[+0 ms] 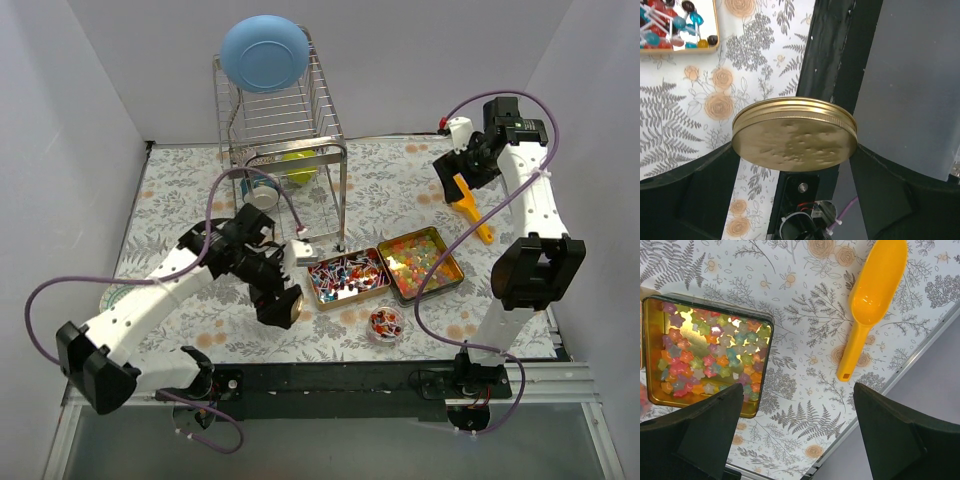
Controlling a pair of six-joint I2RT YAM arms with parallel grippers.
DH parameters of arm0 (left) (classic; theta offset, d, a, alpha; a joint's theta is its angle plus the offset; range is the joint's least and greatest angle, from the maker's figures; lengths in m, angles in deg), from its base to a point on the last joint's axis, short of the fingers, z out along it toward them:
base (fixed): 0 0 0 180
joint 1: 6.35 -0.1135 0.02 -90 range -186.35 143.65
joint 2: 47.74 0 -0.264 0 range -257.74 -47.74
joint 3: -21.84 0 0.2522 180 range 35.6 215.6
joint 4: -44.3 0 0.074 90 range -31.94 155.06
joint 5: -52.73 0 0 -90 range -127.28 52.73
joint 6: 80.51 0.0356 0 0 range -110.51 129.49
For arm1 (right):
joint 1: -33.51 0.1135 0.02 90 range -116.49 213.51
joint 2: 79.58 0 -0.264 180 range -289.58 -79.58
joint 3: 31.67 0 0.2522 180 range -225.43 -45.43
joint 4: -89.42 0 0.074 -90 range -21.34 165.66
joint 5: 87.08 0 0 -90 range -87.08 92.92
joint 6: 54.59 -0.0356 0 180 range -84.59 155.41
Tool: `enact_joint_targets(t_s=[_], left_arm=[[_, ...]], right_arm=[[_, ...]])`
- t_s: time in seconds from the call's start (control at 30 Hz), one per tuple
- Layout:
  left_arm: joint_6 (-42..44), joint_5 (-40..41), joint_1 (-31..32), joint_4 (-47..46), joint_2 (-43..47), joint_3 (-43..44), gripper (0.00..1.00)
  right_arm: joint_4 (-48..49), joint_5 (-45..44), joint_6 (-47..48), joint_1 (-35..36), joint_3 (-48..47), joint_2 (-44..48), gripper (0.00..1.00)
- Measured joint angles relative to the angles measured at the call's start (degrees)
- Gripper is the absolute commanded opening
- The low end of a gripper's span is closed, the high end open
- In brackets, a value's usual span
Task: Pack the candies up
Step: Close the bottle lid on the packing bottle.
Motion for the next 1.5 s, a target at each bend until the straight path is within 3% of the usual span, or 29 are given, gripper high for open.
enact_joint_targets(t_s=[0.33, 0.63, 0.8, 1.5], left_arm=[[-12.24, 12.48, 19.63, -11.32, -20.59, 11.39, 0.72], [-15.93, 24.50, 30.58, -14.43, -39.87, 22.84, 0.72], [-16.13, 27.98, 32.96, -14.58, -45.62, 26.16, 0.72], [-14.91, 33.40, 36.09, -12.50, -53.31, 38.91, 0.77]], right_arm=[[1.92, -2.73, -1.29, -4.70, -6.69, -0.13, 0.98], [2.80, -5.64, -1.14, -6.43, -7.76, 0.02, 0.98], [2.78, -6.38, -0.83, -6.93, -8.35, 0.57, 0.98], [2.73, -6.23, -0.07, -10.36, -9.27, 1.05, 0.98]])
